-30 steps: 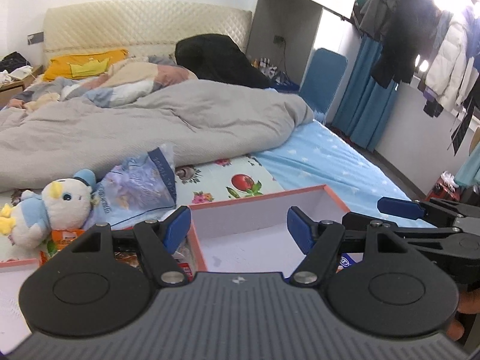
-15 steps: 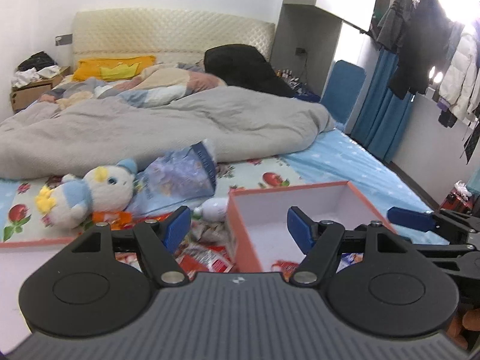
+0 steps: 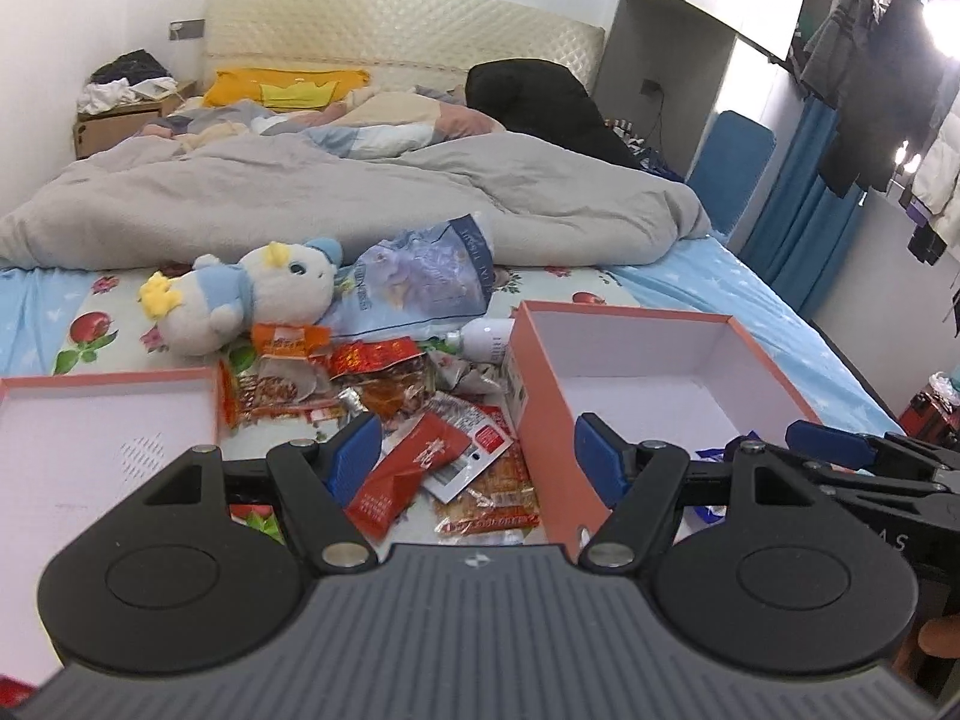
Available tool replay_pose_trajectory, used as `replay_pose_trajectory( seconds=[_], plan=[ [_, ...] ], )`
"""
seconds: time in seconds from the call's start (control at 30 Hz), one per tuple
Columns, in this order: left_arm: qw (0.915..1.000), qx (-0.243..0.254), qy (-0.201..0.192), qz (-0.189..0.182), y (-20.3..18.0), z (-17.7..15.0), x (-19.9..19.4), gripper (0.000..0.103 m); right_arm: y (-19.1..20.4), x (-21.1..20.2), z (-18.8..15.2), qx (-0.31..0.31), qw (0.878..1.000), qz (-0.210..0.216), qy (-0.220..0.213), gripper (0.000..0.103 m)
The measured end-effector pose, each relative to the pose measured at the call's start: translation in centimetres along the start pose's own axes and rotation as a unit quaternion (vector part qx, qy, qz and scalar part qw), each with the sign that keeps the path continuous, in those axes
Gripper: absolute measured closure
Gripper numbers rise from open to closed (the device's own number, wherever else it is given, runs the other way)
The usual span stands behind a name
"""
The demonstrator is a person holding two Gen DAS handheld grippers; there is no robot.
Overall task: Organize snacks
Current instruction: 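Withdraw both tools from the box back toward the snack pile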
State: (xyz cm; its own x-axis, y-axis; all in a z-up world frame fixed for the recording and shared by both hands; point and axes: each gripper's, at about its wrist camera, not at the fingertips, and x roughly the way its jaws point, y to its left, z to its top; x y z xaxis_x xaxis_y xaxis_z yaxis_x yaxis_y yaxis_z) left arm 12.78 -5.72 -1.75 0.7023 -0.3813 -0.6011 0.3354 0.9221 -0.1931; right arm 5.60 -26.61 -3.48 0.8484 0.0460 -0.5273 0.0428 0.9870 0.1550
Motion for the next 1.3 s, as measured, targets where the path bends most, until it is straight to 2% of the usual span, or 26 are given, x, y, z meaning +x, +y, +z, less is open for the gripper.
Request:
replay_pose_trajectory(
  seconds=[0.1,0.27,0.37,0.57,0.73,1.0,1.3],
  plan=[
    [1.0000,-0.001,0.005,-0.002,-0.2,-0.7,-1.0,0.028,0.7,-0.5,-0.6,-0.002,1.000,0.009,0.001,0.035],
    [0.9996,0.021,-0.015,0.011,-0.8,-1.4,-3.0,0.028,1.6,-1.2,-1.8,0.005,1.000,0.017,0.007,0.035],
    [0.9997,0.018,-0.010,0.013,-0.2,-2.1,-3.6,0.028,2.0,-1.5,-2.6,0.026,0.999,0.023,0.015,0.035],
    [0.9996,-0.001,-0.006,0.027,1.2,-3.7,-4.4,0.028,4.2,-1.8,-3.5,0.002,1.000,0.024,0.014,0.035],
    [0.9994,-0.017,0.002,0.031,2.2,-4.8,-4.3,0.028,5.0,-2.1,-4.2,-0.012,0.999,0.029,0.011,0.035],
    [0.9983,-0.040,0.020,0.037,3.6,-6.6,-3.4,0.028,5.8,-1.8,-5.9,-0.031,0.998,0.035,0.029,0.035],
    [0.9953,-0.075,0.044,0.043,6.4,-8.6,-1.0,0.028,7.2,0.5,-7.7,-0.059,0.995,0.049,0.063,0.036]
  ],
)
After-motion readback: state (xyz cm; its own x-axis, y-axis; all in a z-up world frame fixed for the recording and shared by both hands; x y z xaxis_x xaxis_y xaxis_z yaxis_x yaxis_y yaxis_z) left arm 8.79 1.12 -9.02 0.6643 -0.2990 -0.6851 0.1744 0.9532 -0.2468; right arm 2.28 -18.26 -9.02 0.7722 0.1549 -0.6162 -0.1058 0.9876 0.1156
